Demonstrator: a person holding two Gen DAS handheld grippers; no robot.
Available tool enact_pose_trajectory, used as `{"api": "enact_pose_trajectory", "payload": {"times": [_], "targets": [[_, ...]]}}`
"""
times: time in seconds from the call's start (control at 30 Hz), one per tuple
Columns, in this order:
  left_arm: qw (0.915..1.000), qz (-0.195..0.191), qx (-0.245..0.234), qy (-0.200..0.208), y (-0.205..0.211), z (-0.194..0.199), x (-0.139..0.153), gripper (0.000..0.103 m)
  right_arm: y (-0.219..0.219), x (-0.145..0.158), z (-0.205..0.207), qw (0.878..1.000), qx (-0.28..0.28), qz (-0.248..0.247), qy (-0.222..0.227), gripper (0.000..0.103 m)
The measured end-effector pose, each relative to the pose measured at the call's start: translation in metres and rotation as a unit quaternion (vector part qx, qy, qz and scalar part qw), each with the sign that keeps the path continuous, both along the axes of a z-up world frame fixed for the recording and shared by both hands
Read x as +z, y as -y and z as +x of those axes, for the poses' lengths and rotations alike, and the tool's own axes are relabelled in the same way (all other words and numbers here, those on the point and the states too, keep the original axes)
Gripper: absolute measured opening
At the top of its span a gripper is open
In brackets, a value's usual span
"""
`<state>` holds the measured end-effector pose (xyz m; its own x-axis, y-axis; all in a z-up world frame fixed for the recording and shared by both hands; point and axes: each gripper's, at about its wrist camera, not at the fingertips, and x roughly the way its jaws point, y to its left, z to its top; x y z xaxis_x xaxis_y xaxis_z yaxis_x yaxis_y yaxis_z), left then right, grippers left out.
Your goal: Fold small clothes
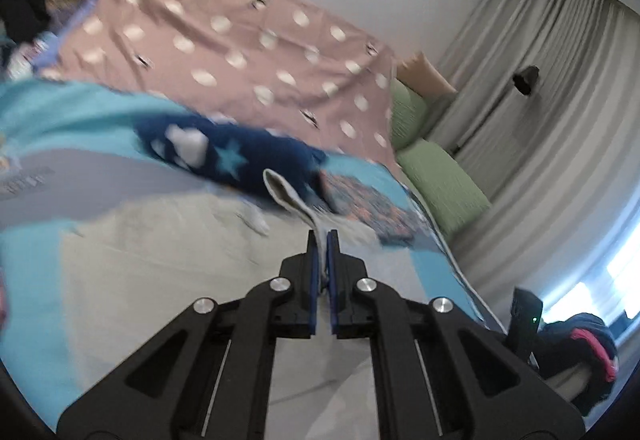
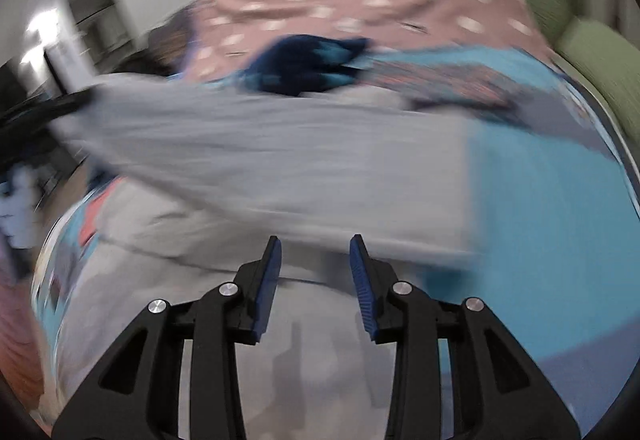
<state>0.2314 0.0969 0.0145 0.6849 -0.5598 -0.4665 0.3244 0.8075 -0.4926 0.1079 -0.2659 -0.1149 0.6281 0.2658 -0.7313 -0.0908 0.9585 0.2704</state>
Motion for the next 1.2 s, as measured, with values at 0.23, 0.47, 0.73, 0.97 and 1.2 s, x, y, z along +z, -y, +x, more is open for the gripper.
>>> {"api": "enact_pose_trajectory", "payload": {"times": [0.23,0.47,0.73,0.97,1.2], "targets": [[0.9979,0.02,0.057,-0.026,-0.047,-0.004,-0.015,0.004,0.012,-0.029,0.005,0.997,-0.052,-0.03,-0.041,0.037],[0.9977,-0.002,0.067,-0.016,-0.071,-0.022,-0.008,0.004,0.009,-0.026,0.011,0.997,-0.055,-0.042,-0.039,0.037],[0.9776,0.108,0.155,-0.092,-0.102,-0.008,-0.072,0.004,0.007,-0.03,0.011,0.996,-0.056,-0.052,-0.034,0.039],[0.9479,0.205,0.193,-0.149,-0.093,-0.004,-0.113,0.034,0.006,-0.028,0.012,0.997,-0.053,-0.053,-0.034,0.039],[0.9761,0.174,0.108,-0.073,-0.025,0.011,-0.049,0.045,0.002,-0.03,0.017,0.998,-0.041,-0.049,-0.024,0.039]]}}
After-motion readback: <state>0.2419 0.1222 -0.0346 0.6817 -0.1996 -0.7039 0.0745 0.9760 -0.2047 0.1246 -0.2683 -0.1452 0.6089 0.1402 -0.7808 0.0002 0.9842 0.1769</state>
